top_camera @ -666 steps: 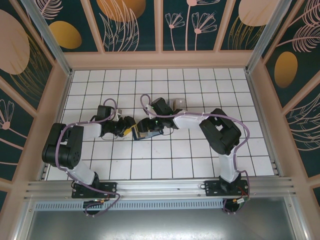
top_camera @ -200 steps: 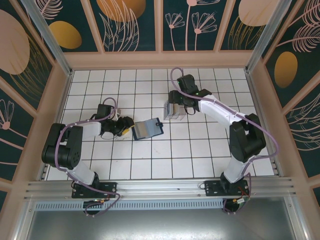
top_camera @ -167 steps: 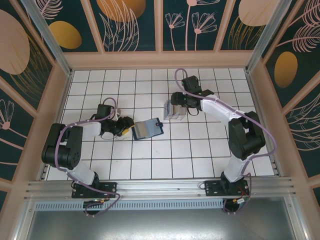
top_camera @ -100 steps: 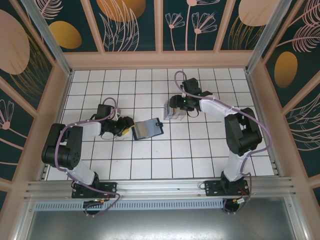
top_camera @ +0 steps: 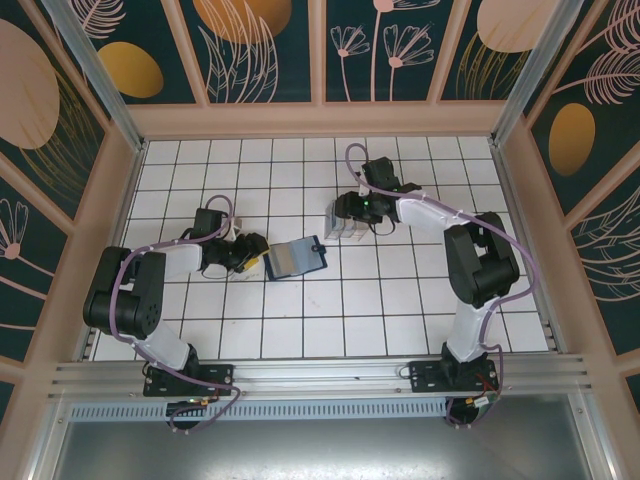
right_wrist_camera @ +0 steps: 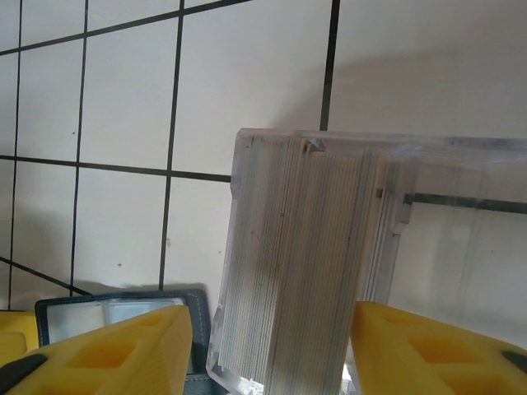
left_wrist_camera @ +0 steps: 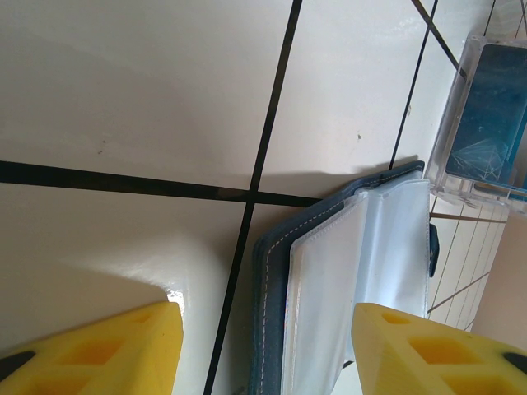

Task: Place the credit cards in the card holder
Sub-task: Pick up the credit card from the storage box.

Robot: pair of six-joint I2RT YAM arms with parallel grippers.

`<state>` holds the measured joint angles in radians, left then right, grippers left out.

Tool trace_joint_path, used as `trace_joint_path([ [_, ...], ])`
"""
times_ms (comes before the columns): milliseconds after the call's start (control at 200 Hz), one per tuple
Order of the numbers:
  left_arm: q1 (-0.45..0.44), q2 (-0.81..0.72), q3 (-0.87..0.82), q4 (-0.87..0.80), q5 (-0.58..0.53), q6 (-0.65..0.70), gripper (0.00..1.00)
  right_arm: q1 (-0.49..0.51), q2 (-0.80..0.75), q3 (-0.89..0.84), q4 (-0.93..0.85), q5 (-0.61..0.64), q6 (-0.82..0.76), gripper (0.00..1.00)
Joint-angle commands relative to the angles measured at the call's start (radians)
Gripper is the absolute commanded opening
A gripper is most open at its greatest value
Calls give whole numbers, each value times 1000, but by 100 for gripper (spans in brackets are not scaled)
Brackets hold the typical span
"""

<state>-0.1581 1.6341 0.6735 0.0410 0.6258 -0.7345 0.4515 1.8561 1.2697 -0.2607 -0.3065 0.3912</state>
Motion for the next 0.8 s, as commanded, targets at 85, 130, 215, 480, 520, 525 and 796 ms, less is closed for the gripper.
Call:
trace_joint_path([
  [85,3,41,4,-42,-15,-5,58,4,3,24,31,-66,-8,53],
  [130,3,42,5,-39,-8,-4,58,3,4,16,45,-69,-6,54],
  [215,3,44,11,-46,-22,0,58,4,21,29,40,-78,-8,52],
  [480,4,59,24,-62,-24,11,58,4,-7,18,72,-90,-12,49],
  [520,4,64,26,-58,-21,10,58,4,-10,14,82,-100,-13,49],
  [525,3,64,26,-58,-21,9,58,4,-11,14,82,-101,-13,48],
  [796,4,74,60,-76,-19,15,58,7,-23,-6,107,-98,-5,41],
])
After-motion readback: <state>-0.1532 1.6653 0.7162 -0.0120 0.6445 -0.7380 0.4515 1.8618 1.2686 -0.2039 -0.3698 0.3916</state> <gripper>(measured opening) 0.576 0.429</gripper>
